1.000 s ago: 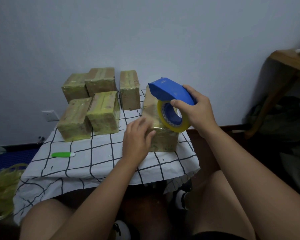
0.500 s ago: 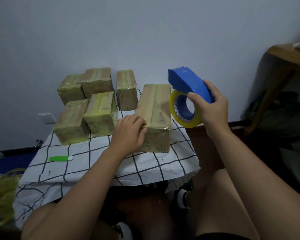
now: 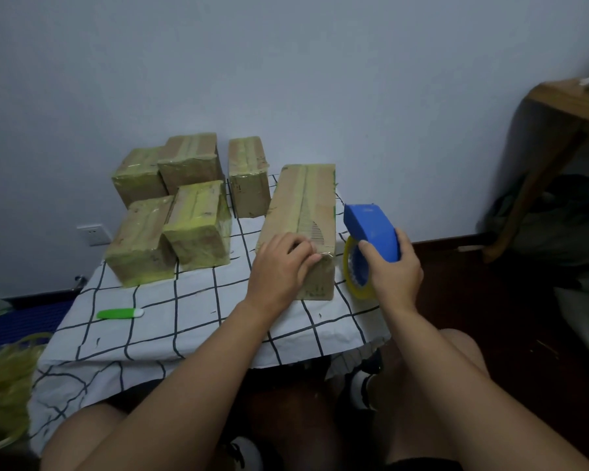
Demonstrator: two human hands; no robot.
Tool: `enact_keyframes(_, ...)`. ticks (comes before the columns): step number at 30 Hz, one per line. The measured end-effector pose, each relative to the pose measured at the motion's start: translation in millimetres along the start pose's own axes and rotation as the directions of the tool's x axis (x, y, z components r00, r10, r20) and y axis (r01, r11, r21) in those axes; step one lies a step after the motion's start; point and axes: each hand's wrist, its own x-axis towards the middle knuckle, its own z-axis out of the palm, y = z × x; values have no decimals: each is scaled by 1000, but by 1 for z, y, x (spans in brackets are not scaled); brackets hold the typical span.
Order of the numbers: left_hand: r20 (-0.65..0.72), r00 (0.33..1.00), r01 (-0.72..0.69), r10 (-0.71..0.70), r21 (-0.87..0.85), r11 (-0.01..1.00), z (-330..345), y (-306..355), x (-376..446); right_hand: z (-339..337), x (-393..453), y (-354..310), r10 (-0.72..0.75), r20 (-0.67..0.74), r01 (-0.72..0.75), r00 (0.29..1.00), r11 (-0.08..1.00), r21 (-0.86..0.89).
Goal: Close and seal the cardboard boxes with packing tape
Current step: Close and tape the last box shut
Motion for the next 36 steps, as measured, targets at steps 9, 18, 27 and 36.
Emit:
enact_keyframes(9,-21,996,-87,88,26,996,5,-10,-4,7,-9,14,-31,-5,31,1000,999,-42)
enact_keyframes(18,-3,988,-153,153,31,988,5,-13,-7,2,-22,15,-88,7,88,996,994,-64)
enact_keyframes(27,1,997,-81,81,12,997,2,-3,-14,-2,-32,14,-97,0,97,995,994,-46)
enact_keyframes(36,65,998,17,-20,36,999,-2,6,-7,-3,-35,17,-110,-4,110,994,993,-32)
